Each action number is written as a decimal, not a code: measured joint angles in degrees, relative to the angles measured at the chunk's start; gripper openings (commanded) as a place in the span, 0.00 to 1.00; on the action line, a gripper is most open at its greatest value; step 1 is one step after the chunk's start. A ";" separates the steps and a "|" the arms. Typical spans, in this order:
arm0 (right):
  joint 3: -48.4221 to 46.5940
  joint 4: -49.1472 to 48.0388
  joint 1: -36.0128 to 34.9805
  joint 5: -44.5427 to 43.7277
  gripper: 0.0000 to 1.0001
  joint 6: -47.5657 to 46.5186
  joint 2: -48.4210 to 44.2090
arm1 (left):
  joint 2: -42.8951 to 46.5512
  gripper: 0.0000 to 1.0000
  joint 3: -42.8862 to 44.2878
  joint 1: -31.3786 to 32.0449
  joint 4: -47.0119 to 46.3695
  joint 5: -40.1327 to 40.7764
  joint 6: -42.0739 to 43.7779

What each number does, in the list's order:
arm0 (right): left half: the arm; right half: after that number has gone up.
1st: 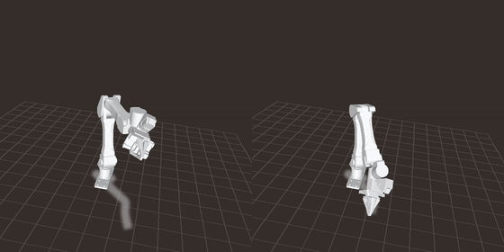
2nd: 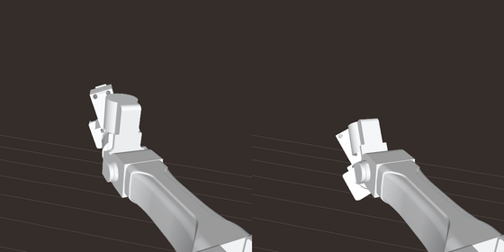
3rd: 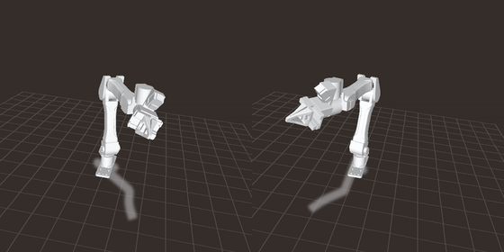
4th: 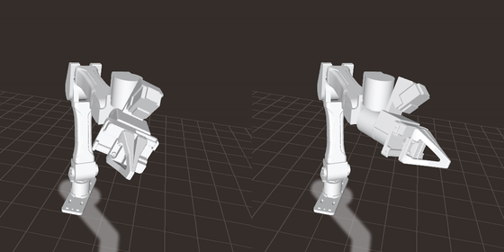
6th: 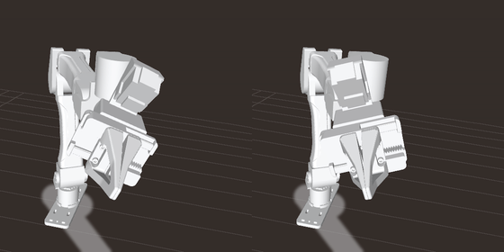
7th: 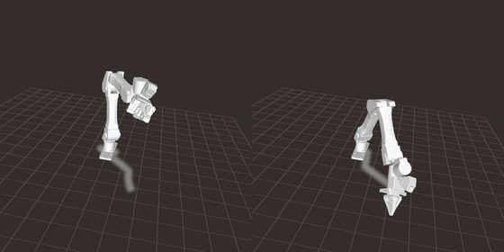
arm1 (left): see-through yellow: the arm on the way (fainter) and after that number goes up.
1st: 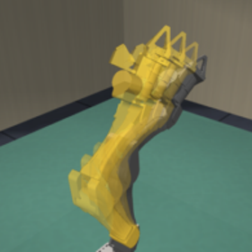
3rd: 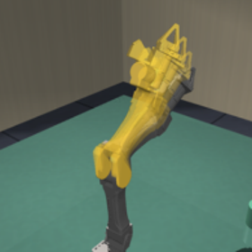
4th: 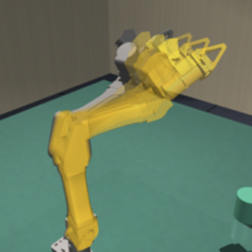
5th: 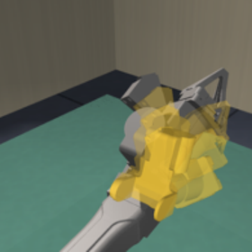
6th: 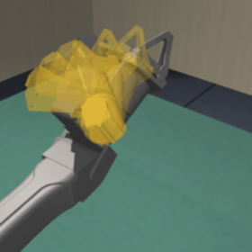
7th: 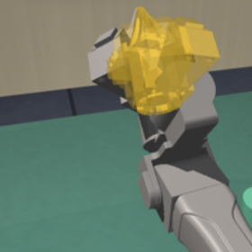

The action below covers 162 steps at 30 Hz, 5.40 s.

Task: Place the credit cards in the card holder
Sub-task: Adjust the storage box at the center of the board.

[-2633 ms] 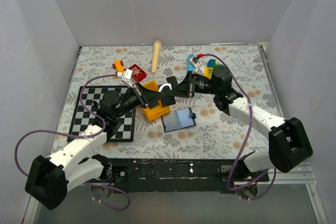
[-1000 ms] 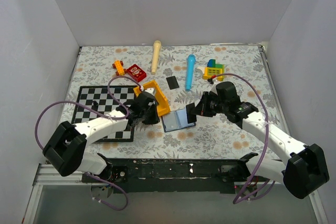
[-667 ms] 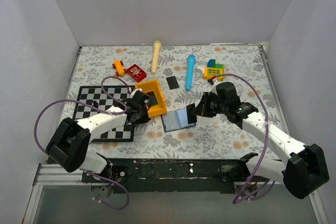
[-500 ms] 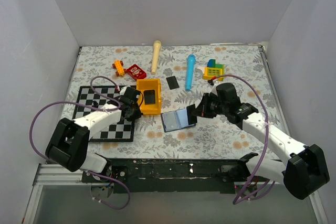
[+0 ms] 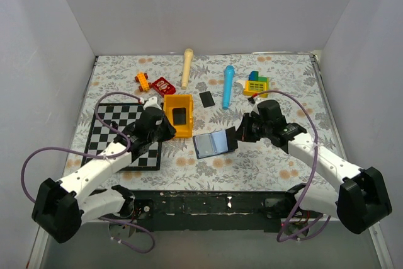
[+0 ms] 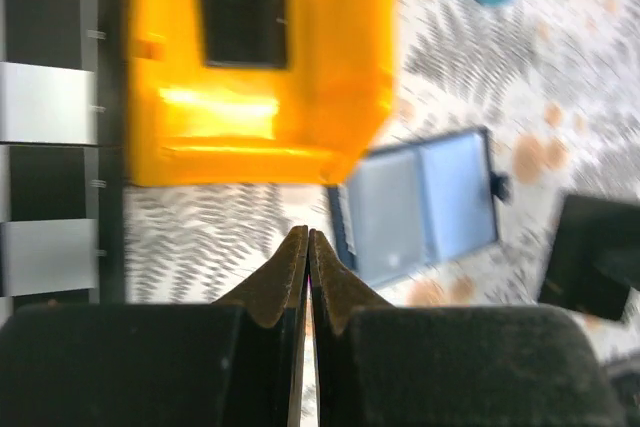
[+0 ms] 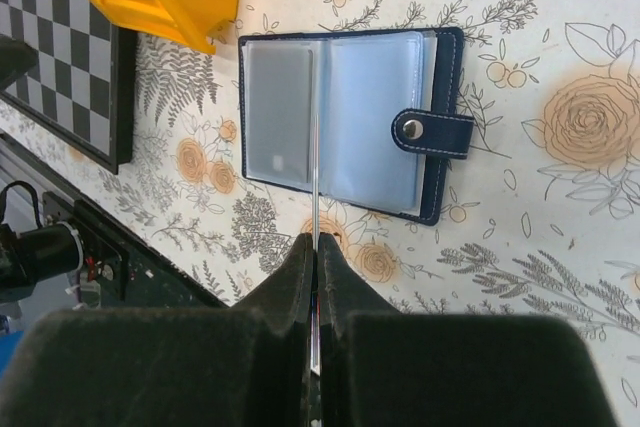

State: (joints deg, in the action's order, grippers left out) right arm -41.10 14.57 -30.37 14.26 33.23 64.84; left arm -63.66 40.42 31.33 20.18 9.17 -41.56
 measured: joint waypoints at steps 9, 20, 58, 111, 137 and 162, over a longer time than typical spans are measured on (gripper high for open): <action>2.01 -9.94 0.68 8.13 0.01 -4.00 10.67 | -1.97 0.00 -8.11 10.10 -7.87 -2.91 -2.78; 1.11 -18.32 0.68 13.42 0.01 -5.38 20.09 | -11.96 0.00 -8.74 11.30 -14.49 -3.06 -5.01; -0.79 -24.13 0.68 15.91 0.01 -2.23 28.00 | -20.50 0.00 -6.49 12.09 -19.34 -2.78 -5.99; 3.41 -28.09 3.37 13.44 0.01 7.52 26.73 | -18.93 0.00 -6.27 12.41 -17.16 0.15 -5.55; 3.69 -29.83 3.39 13.94 0.01 9.18 26.71 | -20.06 0.00 -6.01 12.41 -17.38 2.16 -5.25; 4.61 -32.94 3.80 17.18 0.01 11.61 29.29 | -24.41 0.00 -3.93 12.41 -22.32 -0.22 -4.50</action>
State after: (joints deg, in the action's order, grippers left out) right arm -36.49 -18.37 -26.57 31.44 44.84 94.13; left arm -88.07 36.49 43.75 -2.13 8.95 -46.06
